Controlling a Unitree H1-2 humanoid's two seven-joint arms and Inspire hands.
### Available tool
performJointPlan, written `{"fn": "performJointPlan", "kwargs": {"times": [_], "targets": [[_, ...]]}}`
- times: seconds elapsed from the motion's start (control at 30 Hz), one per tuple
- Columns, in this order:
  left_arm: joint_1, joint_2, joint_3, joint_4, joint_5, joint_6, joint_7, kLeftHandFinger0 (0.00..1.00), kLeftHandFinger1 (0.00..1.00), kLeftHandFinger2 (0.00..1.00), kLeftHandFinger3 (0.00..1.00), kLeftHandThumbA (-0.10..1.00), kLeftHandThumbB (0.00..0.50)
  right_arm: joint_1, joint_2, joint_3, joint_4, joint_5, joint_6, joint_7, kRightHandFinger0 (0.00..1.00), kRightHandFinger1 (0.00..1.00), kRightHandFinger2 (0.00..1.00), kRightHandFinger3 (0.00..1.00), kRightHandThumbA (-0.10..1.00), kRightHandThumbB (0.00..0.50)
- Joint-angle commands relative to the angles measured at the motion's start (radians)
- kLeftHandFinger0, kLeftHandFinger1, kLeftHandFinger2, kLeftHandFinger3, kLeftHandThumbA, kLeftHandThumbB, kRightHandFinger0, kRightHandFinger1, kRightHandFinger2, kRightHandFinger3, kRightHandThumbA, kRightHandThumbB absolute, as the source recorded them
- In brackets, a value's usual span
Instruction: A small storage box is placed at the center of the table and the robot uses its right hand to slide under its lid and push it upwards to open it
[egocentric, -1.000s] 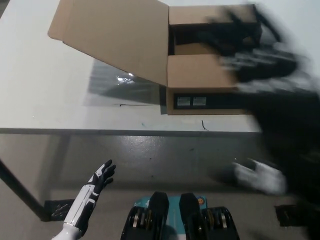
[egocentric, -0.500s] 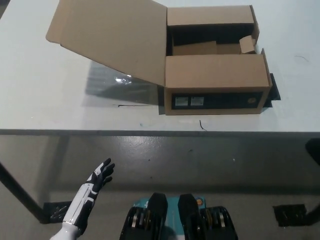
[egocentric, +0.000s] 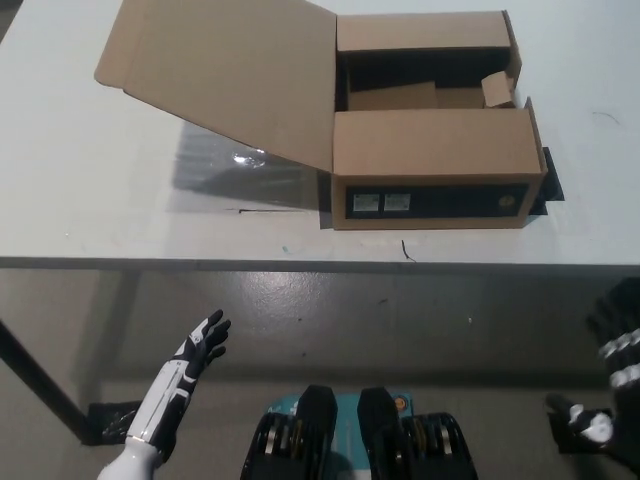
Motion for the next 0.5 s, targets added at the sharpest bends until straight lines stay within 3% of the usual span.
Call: {"fn": "performJointPlan", "kwargs": {"times": [0.0,0.17,0.27,0.47], "targets": [[-0.024,0.008,0.003,-0.005,-0.017,-0.038,-0.011,1.0,1.0,1.0,1.0,1.0,0.352,-0.032,0.019,0.005,0.099,-0.067,-0.102,0.015,1.0,1.0,1.0,1.0,1.0,0.258],[-0.028,0.008,0.006,0.006,-0.017,-0.047,-0.008,1.0,1.0,1.0,1.0,1.0,0.349,-0.053,0.025,0.014,0.186,-0.086,-0.102,0.023,1.0,1.0,1.0,1.0,1.0,0.261],[-0.031,0.009,0.006,0.009,-0.009,-0.049,-0.004,1.0,1.0,1.0,1.0,1.0,0.343,-0.047,0.03,0.022,0.188,-0.073,-0.1,0.032,1.0,1.0,1.0,1.0,1.0,0.214],[-0.037,0.009,0.008,0.02,-0.014,-0.05,-0.006,1.0,1.0,1.0,1.0,1.0,0.347,-0.04,0.025,0.032,0.188,-0.099,-0.101,0.028,1.0,1.0,1.0,1.0,1.0,0.22]]}}
